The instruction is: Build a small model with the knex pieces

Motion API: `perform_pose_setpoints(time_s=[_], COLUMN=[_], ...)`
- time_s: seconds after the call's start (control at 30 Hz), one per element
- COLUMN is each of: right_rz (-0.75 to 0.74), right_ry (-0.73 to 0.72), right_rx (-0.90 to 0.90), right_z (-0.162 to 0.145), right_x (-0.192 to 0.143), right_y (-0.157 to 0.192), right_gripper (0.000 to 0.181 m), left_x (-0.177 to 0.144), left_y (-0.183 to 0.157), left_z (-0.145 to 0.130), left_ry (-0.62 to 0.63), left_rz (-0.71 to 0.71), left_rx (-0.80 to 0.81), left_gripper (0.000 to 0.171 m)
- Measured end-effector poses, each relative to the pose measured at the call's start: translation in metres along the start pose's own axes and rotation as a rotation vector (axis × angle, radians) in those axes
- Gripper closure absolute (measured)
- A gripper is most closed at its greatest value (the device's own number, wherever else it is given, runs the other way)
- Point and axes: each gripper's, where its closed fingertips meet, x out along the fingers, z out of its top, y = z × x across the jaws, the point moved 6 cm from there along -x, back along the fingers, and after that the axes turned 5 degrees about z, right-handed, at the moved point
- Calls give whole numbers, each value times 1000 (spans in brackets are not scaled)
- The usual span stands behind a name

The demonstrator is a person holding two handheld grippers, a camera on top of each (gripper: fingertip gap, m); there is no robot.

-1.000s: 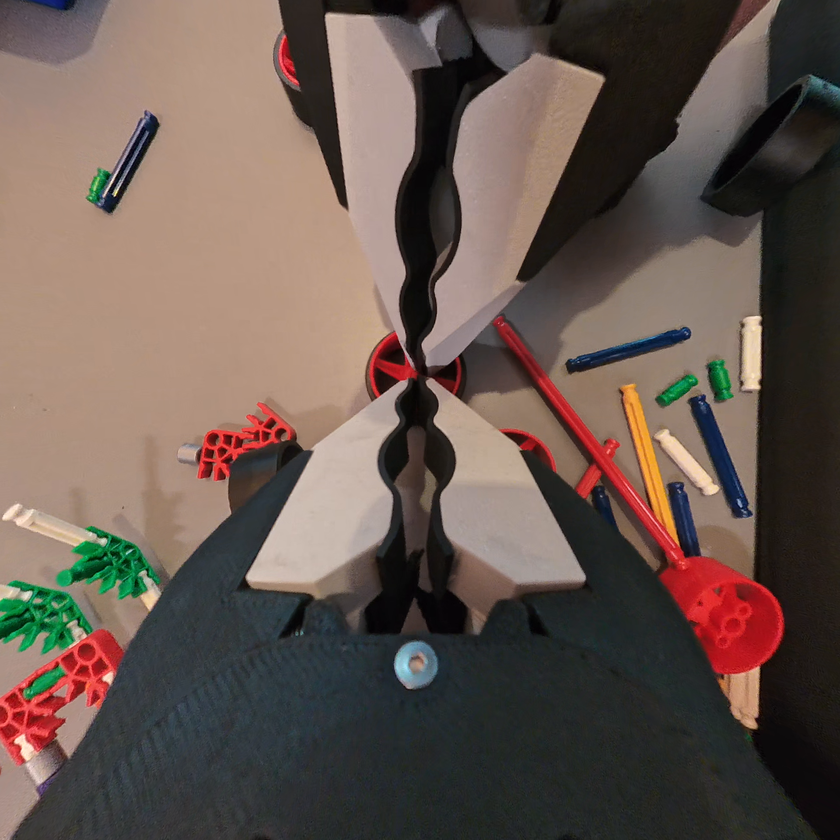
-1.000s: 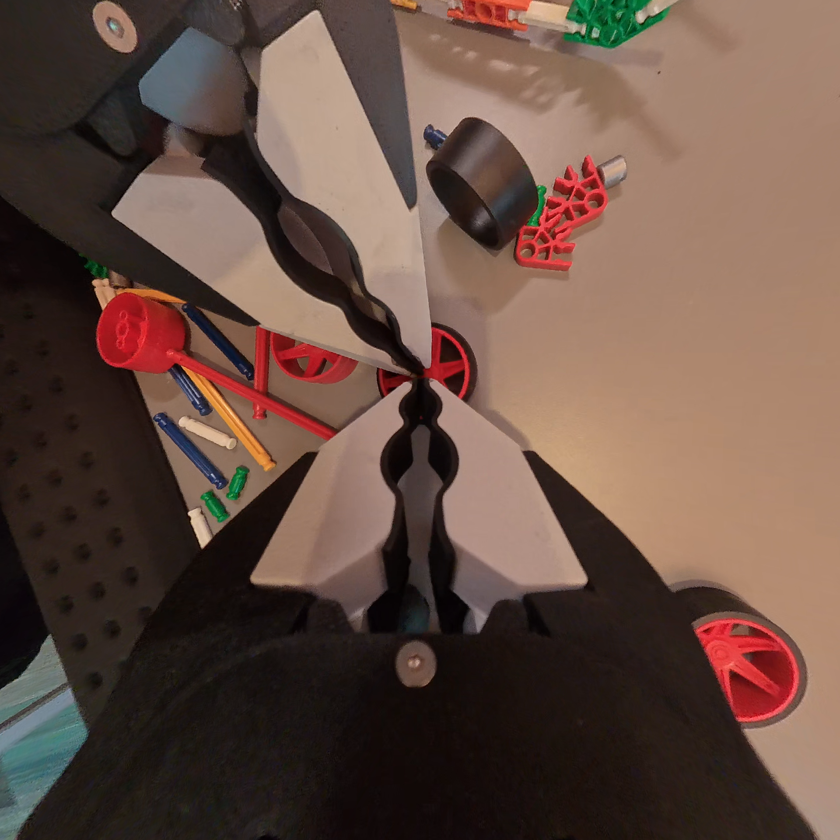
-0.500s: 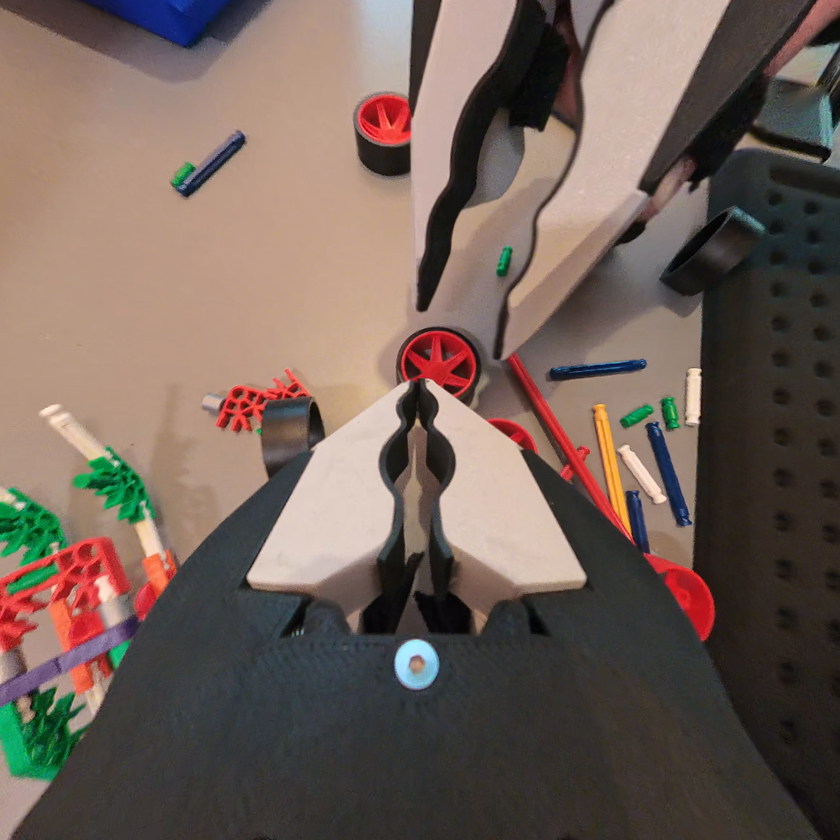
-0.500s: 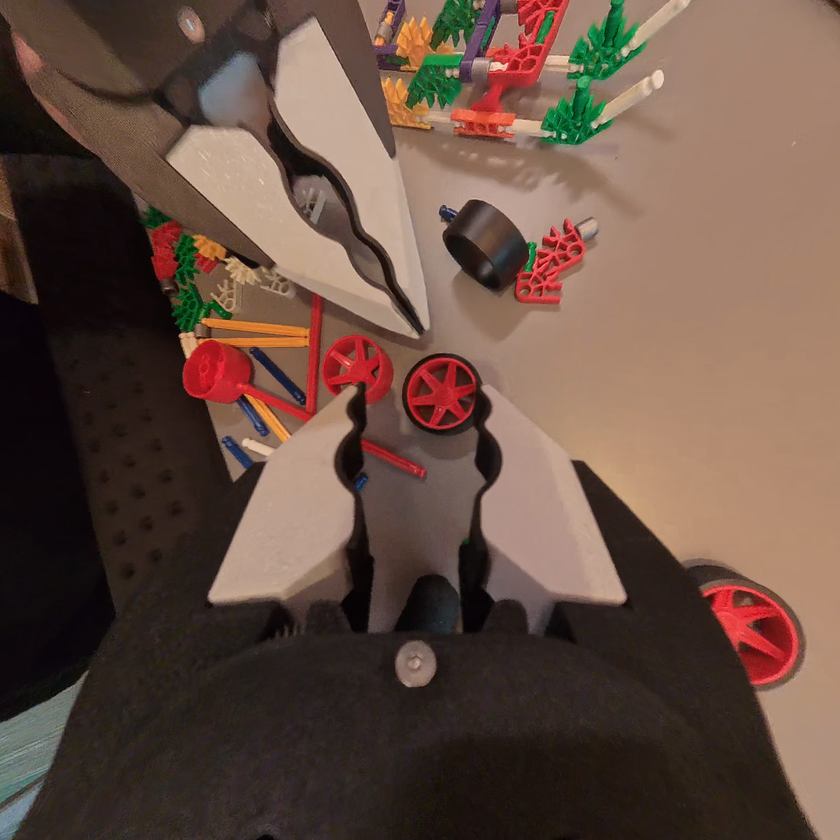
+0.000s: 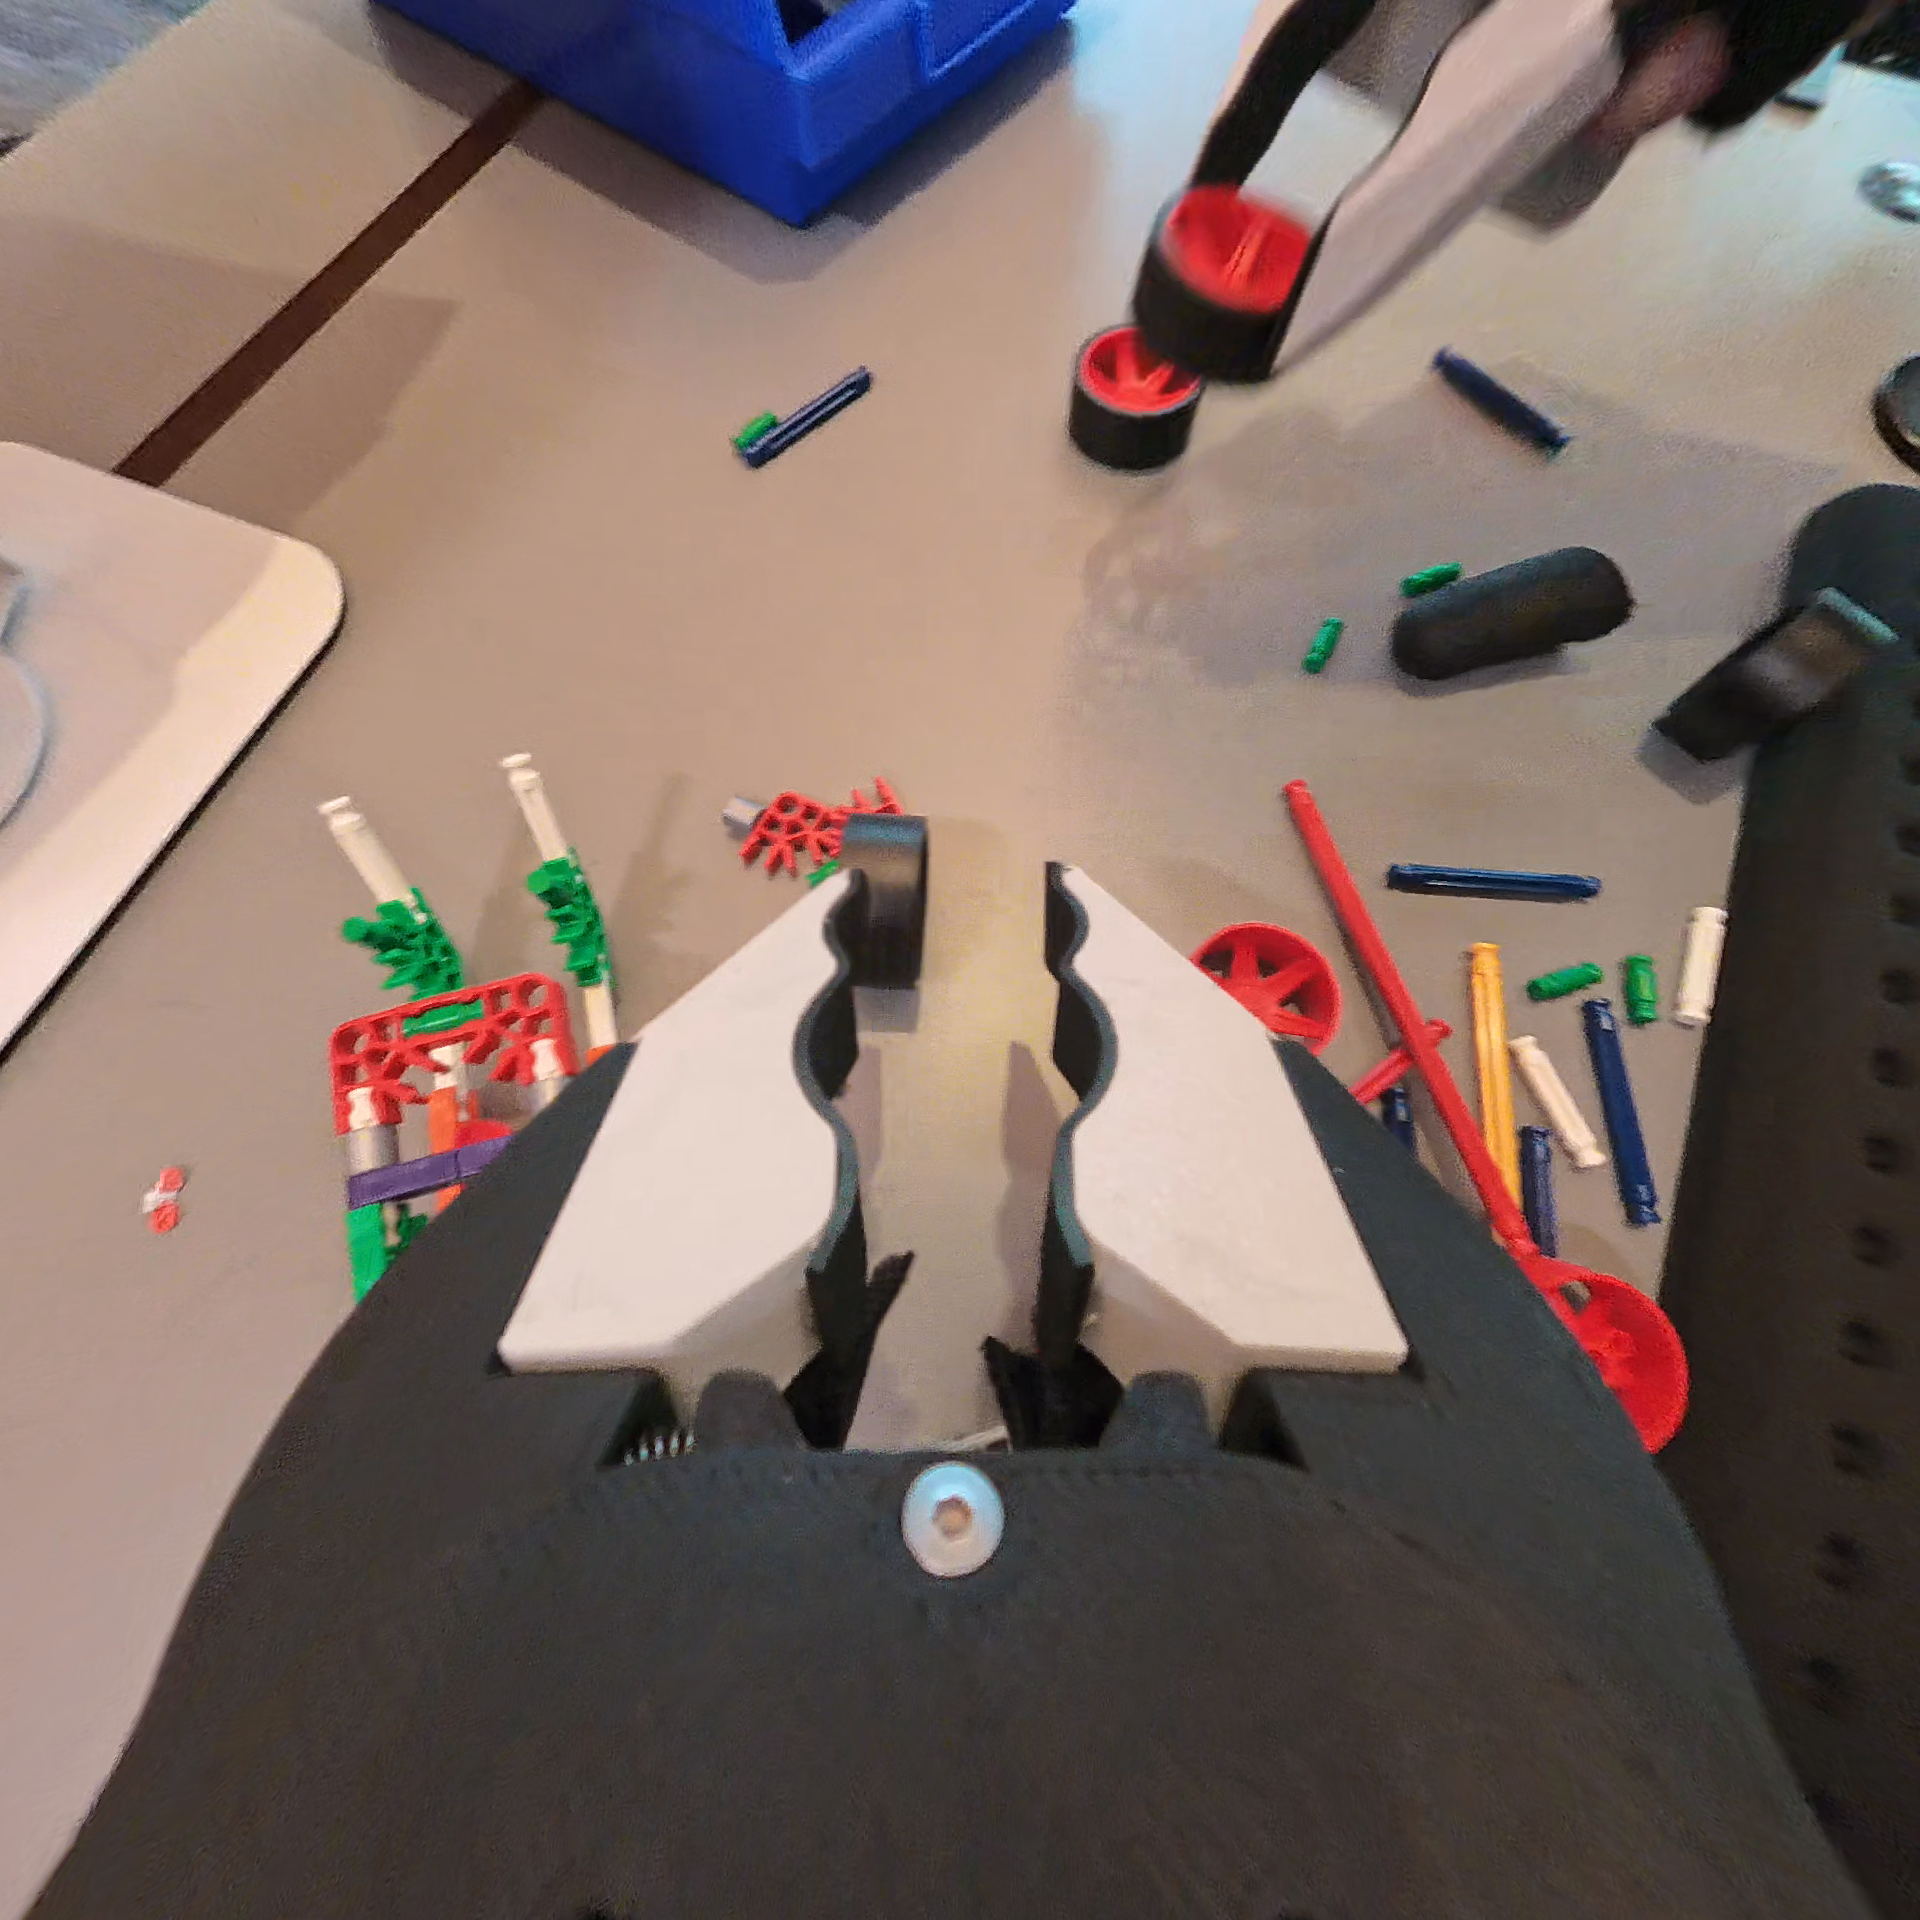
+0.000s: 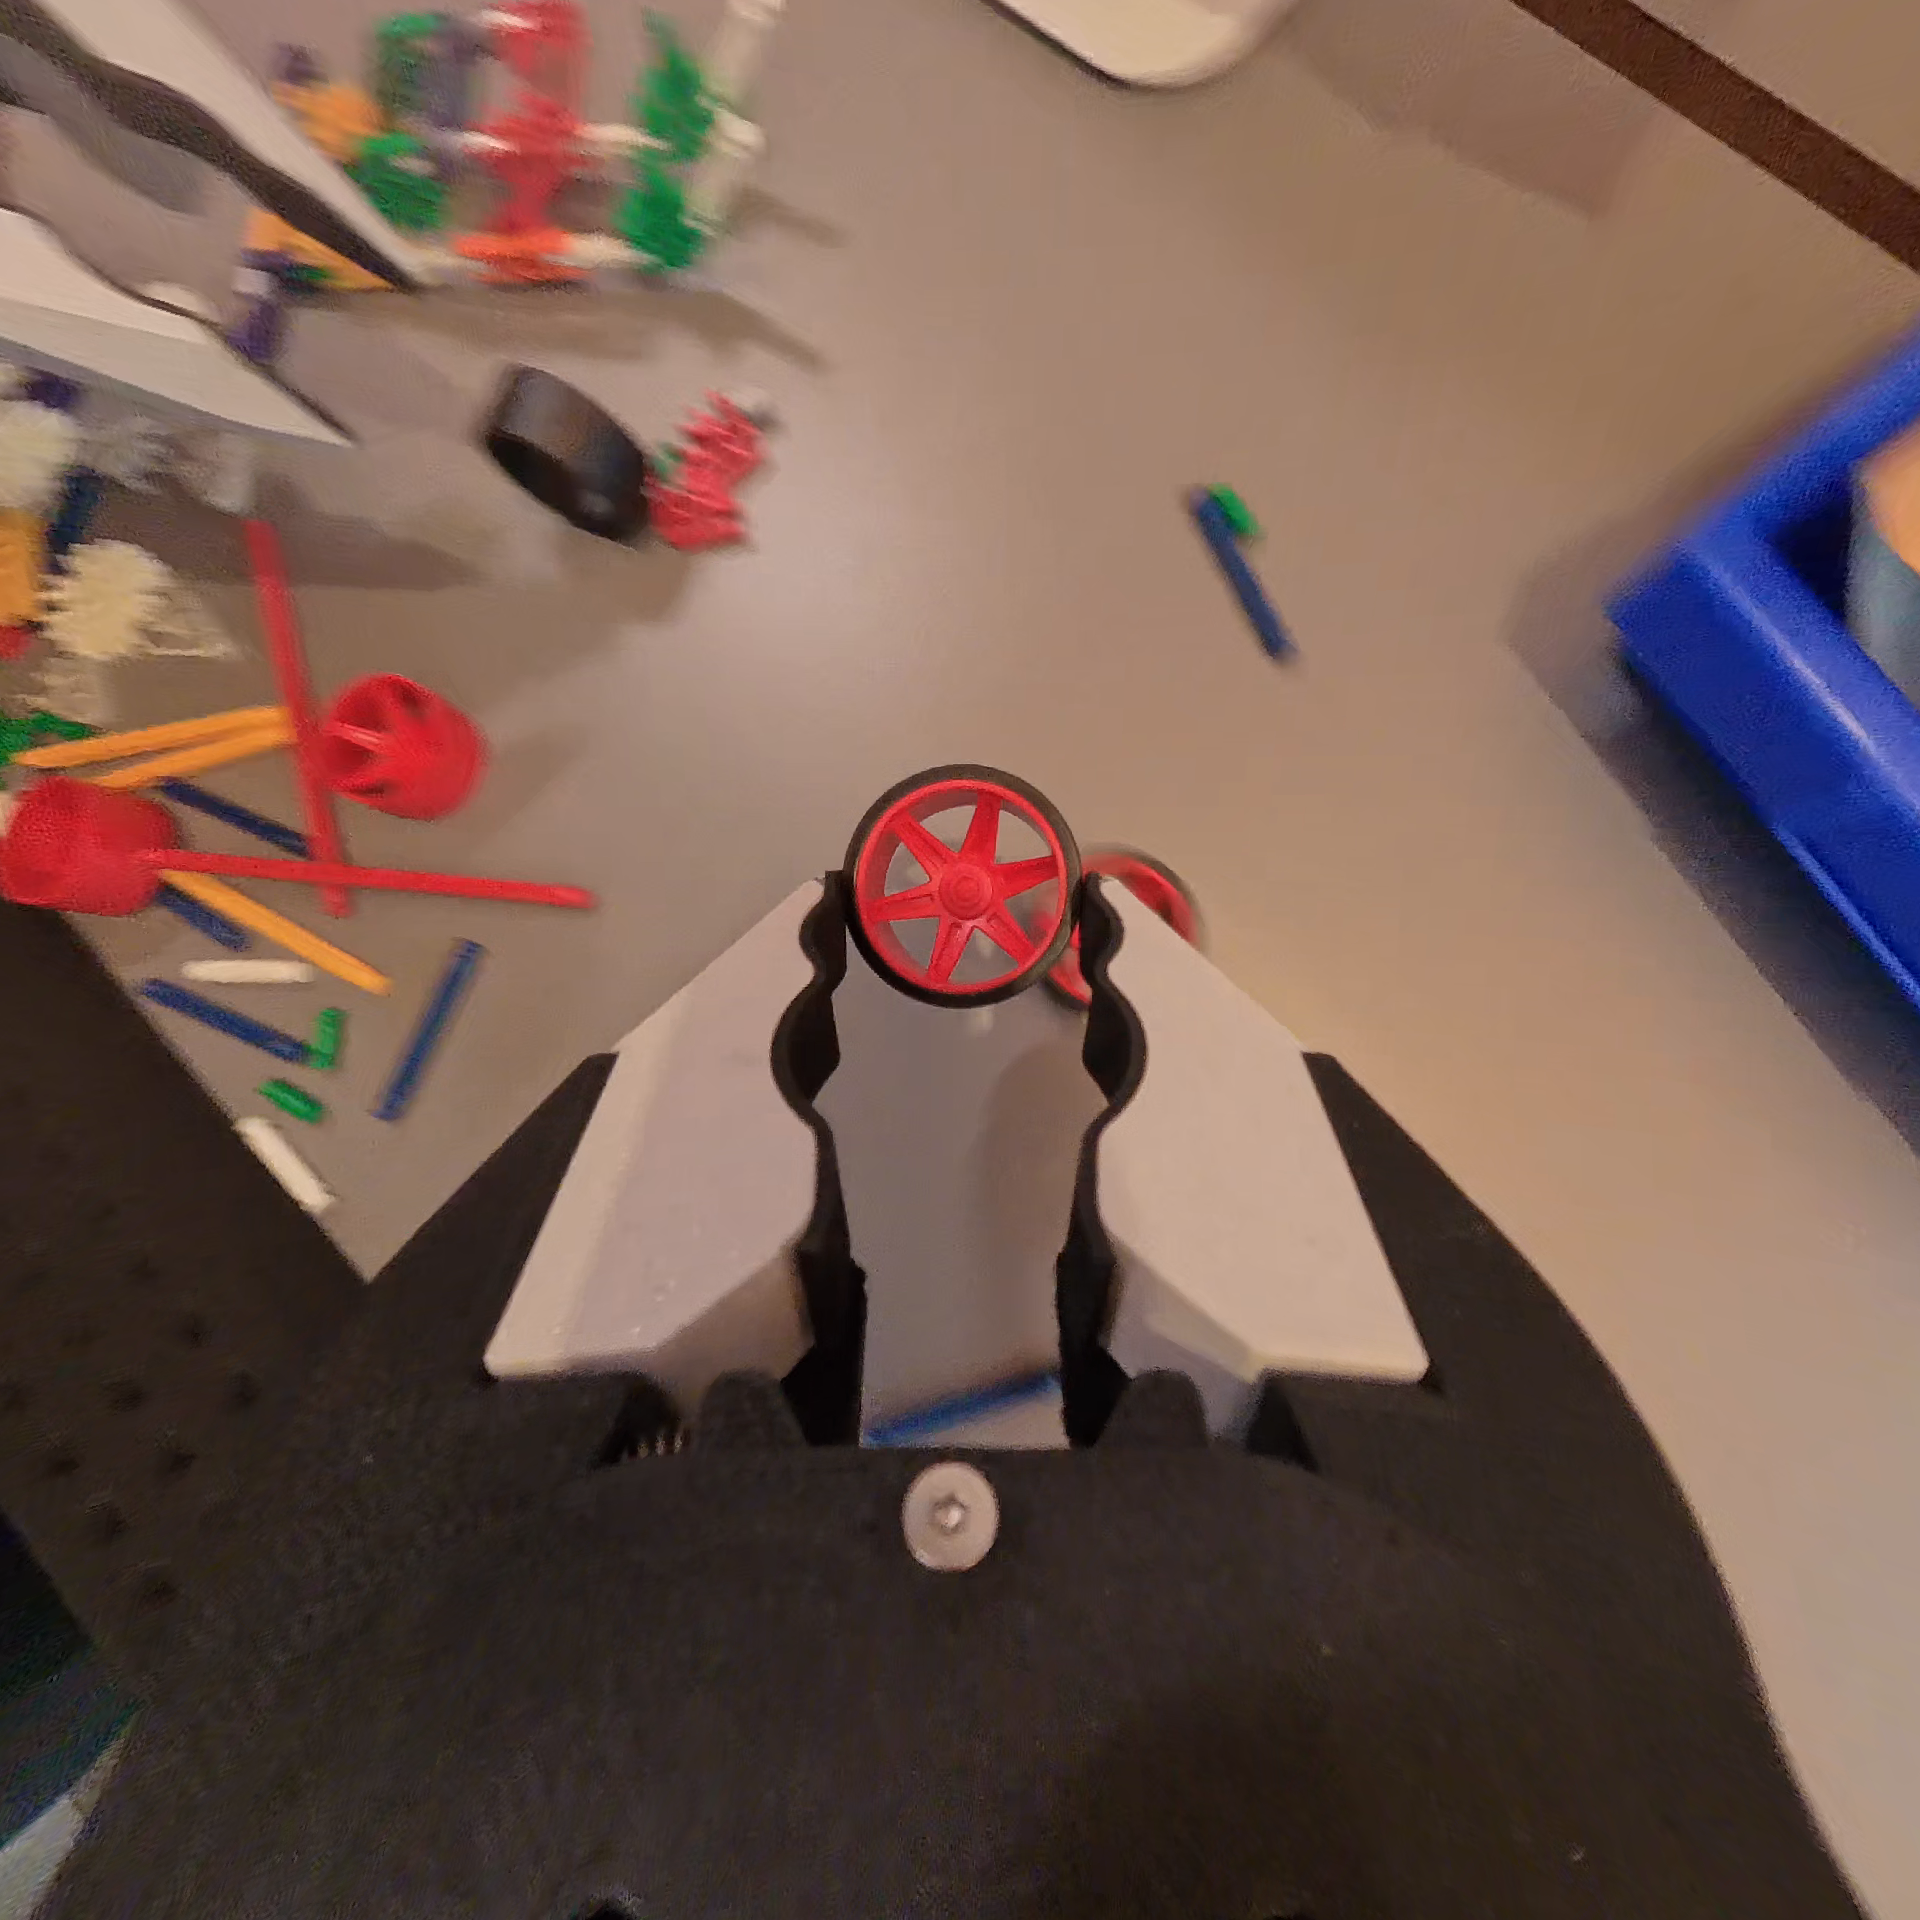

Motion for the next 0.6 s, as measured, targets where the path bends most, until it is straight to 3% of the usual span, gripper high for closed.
perform_pose_setpoints(time_s=[0.07, 0.17, 0.23, 0.27, 0.33, 0.53, 0.6], right_rz=[-57, -50, -25, -11, -25, -58, -64], right_ry=[25, 75, 102, 126, 123, 20, 0], right_rx=[58, 123, 128, 123, 98, 63, 70], right_z=[-25, -57, -69, -73, -73, -56, -56], right_x=[-16, -13, -1, 5, 6, -33, -46], right_y=[-34, -59, -60, -58, -56, -42, -36], right_gripper=[139, 139, 139, 134, 124, 129, 130], left_x=[6, 22, 33, 36, 42, 32, 33], left_y=[6, 8, 8, 6, 4, -7, -13], left_z=[-3, -9, -13, -13, -16, 7, 20], left_ry=[34, 101, 136, 137, 169, 77, 70], left_rz=[15, 15, 27, 27, 28, 6, 24], left_rx=[-14, -27, -9, 7, 16, 41, 128], left_gripper=[133, 128, 131, 141, 155, 155, 155])
